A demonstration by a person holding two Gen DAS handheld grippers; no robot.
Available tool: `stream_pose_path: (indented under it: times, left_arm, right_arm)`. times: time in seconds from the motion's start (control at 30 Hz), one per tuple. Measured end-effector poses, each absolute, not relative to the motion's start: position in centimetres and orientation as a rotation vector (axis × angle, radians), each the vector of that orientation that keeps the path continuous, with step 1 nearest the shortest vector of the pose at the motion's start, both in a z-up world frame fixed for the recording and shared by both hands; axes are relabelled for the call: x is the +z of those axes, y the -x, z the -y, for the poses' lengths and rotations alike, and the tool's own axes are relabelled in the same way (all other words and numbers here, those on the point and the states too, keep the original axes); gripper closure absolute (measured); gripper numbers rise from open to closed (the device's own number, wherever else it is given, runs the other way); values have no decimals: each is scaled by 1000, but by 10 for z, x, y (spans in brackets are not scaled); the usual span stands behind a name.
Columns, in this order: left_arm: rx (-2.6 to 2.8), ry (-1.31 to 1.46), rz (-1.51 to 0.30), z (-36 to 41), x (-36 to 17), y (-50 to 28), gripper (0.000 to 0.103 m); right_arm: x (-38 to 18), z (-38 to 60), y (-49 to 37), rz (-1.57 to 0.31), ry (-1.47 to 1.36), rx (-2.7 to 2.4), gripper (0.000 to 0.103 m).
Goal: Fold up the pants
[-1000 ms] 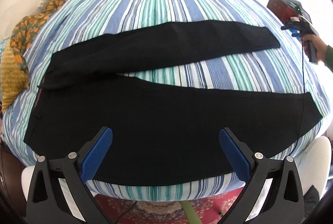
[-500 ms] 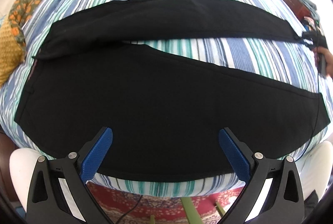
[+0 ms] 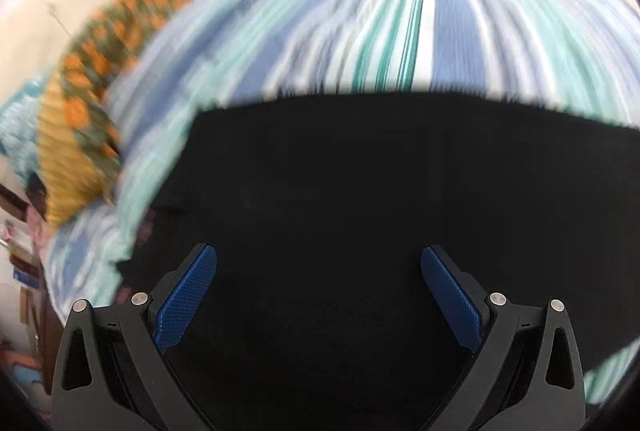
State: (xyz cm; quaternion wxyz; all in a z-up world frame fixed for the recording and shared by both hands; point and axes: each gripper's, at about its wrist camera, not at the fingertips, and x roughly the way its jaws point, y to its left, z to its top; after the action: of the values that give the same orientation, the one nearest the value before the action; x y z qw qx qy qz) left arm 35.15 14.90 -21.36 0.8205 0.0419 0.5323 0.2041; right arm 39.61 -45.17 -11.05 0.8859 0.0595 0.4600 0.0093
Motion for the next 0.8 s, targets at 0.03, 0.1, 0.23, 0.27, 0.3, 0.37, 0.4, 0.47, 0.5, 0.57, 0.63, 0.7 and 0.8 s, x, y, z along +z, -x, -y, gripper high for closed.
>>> stream_pose_path:
  times: [0.03, 0.1, 0.23, 0.27, 0.3, 0.37, 0.4, 0.47, 0.5, 0.57, 0.63, 0.7, 0.8]
  left_arm:
    - [418, -60, -1149, -155, -221, -353, 0]
    - [400, -55, -1136, -157, -218, -350, 0]
    - [349, -53, -1087, -150, -191, -324, 1]
    - [323, -42, -1074, -146, -188, -315, 1]
    - [295, -34, -1065, -142, -183, -303, 1]
    - [248, -30, -1047, -133, -174, -273, 1]
    - [225, -26, -1041, -127, -171, -255, 1]
    - [184, -9, -1042, -107, -168, -230, 1]
    - [159, 3, -1048, -99, -170, -214, 1]
    - [115, 14, -1068, -88, -174, -196, 1]
    - [66, -1, -1112, -74, -186, -185, 1]
    - [48, -36, -1158, -65, -197, -182, 1]
    - [35, -92, -1149, -46, -194, -173, 1]
  right_arm:
    - [-111, 421, -400, -969, -103, 97, 32]
    - [-117, 360, -399, -997, -61, 237, 32]
    - [-138, 279, -400, -1066, 44, 410, 26]
    - [-148, 267, -401, -1100, 78, 412, 23]
    - [-161, 260, -402, -1165, 95, 413, 23]
    - [-175, 256, -401, -1229, 99, 364, 23]
    - [-170, 256, -396, -1206, 88, 348, 23]
    - [-152, 251, -376, -1156, 78, 351, 23]
    - [-139, 245, -359, -1117, 77, 375, 23]
    - [-117, 230, -316, -1051, 68, 450, 23]
    - [-107, 220, -269, -1032, 18, 548, 23]
    - [-109, 214, -228, -1059, -43, 613, 22]
    - [-132, 216, -177, -1129, -76, 614, 22]
